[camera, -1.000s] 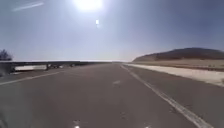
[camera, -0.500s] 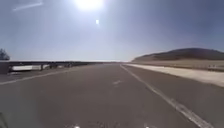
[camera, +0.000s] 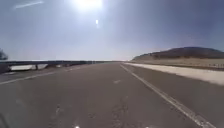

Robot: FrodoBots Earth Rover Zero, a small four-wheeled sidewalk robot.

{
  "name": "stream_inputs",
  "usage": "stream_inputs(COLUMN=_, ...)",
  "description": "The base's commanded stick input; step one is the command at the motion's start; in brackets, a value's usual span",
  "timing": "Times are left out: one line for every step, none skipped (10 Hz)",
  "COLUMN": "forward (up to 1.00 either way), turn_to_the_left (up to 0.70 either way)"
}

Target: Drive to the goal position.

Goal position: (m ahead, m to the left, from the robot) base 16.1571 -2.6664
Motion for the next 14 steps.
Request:
stream_inputs(forward=1.0, turn_to_the_left=0.0)
stream_inputs(forward=1.0, turn_to_the_left=0.0)
stream_inputs(forward=1.0, turn_to_the_left=0.0)
stream_inputs(forward=1.0, turn_to_the_left=0.0)
stream_inputs(forward=1.0, turn_to_the_left=0.0)
stream_inputs(forward=1.0, turn_to_the_left=0.0)
stream_inputs(forward=1.0, turn_to_the_left=0.0)
stream_inputs(forward=1.0, turn_to_the_left=0.0)
stream_inputs(forward=1.0, turn_to_the_left=0.0)
stream_inputs(forward=1.0, turn_to_the_left=0.0)
stream_inputs(forward=1.0, turn_to_the_left=0.0)
stream_inputs(forward=1.0, turn_to_the_left=0.0)
stream_inputs(forward=1.0, turn_to_the_left=0.0)
stream_inputs(forward=1.0, turn_to_the_left=0.0)
